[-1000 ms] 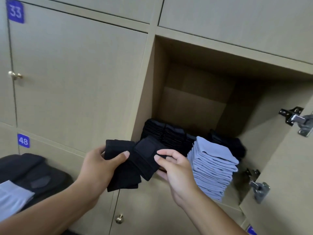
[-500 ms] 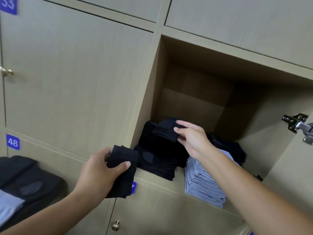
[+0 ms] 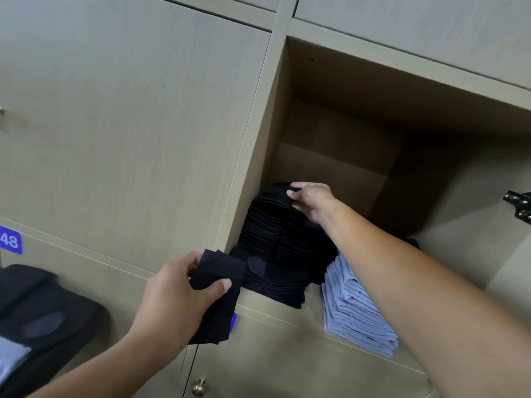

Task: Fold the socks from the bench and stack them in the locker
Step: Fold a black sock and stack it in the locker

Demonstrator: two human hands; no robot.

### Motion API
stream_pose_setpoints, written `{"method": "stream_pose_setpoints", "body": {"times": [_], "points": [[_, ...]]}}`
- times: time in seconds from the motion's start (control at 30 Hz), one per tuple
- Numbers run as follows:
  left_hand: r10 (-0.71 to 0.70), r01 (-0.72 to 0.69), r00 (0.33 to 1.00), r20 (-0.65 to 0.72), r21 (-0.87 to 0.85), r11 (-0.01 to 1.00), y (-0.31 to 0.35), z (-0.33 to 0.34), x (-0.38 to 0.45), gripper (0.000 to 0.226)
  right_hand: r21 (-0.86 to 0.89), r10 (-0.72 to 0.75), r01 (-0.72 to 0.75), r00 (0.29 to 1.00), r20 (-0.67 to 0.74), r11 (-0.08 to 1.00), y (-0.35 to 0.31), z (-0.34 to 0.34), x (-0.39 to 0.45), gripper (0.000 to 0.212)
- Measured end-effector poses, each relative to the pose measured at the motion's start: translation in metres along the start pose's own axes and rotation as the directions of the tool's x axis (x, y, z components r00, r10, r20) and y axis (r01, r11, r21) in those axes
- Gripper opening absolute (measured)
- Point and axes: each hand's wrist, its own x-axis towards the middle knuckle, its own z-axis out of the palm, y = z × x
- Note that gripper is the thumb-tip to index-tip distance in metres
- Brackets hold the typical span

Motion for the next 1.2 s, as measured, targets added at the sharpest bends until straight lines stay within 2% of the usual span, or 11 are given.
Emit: {"method": "stream_pose_setpoints", "body": {"times": [0.23, 0.43, 0.5, 0.57, 0.63, 0.73, 0.8, 0.87, 0.93, 1.1, 1.2], "points": [[0.000, -0.001, 1.000, 0.011, 0.044, 0.999, -0.003, -0.004, 0.001, 0.015, -0.101, 0.081, -0.069, 0.989, 0.126, 0.993, 0.005, 0.003, 0.013, 0.035], [-0.020, 0.020, 1.000, 0.002, 0.046, 0.999, -0.005, -0.010, 0.002, 0.014, -0.325, 0.089, -0.043, 0.988, 0.130, 0.945, 0.009, 0.008, 0.027, 0.026], [-0.030, 0.030, 1.000, 0.005, 0.017, 0.999, -0.004, -0.011, 0.002, 0.015, -0.481, 0.044, 0.019, 0.992, 0.120, 0.876, 0.006, 0.011, 0.029, 0.023], [-0.033, 0.033, 0.999, 0.009, -0.001, 0.999, -0.003, -0.012, 0.003, 0.015, -0.657, 0.037, 0.081, 0.986, 0.164, 0.750, 0.002, 0.013, 0.026, 0.036], [-0.039, 0.040, 0.999, 0.013, -0.017, 0.999, -0.001, -0.012, 0.004, 0.015, -0.738, 0.065, 0.094, 0.981, 0.184, 0.669, -0.001, 0.014, 0.026, 0.051], [-0.069, 0.073, 0.997, 0.039, -0.096, 0.993, 0.003, -0.013, 0.003, 0.015, -0.803, 0.032, 0.121, 0.985, 0.171, 0.584, -0.001, 0.015, 0.022, 0.053], [-0.078, 0.085, 0.995, 0.066, -0.116, 0.990, 0.005, -0.012, 0.000, 0.014, -0.799, -0.082, 0.156, 0.988, 0.133, 0.580, 0.000, 0.012, 0.018, 0.038], [-0.084, 0.094, 0.993, 0.083, -0.129, 0.987, 0.008, -0.012, -0.003, 0.013, -0.734, -0.195, 0.209, 0.975, 0.106, 0.646, 0.003, 0.009, 0.003, 0.019], [-0.088, 0.099, 0.992, 0.089, -0.125, 0.987, 0.010, -0.012, -0.005, 0.012, -0.657, -0.265, 0.283, 0.955, 0.130, 0.699, 0.011, 0.007, -0.022, 0.009], [-0.117, 0.133, 0.987, 0.106, -0.163, 0.978, 0.014, -0.012, -0.011, 0.014, -0.416, -0.195, 0.330, 0.922, 0.333, 0.847, 0.032, -0.004, -0.109, 0.011], [-0.134, 0.153, 0.984, 0.119, -0.173, 0.973, 0.018, -0.010, -0.016, 0.015, -0.378, -0.143, 0.335, 0.880, 0.453, 0.863, 0.036, -0.012, -0.155, 0.017]]}}
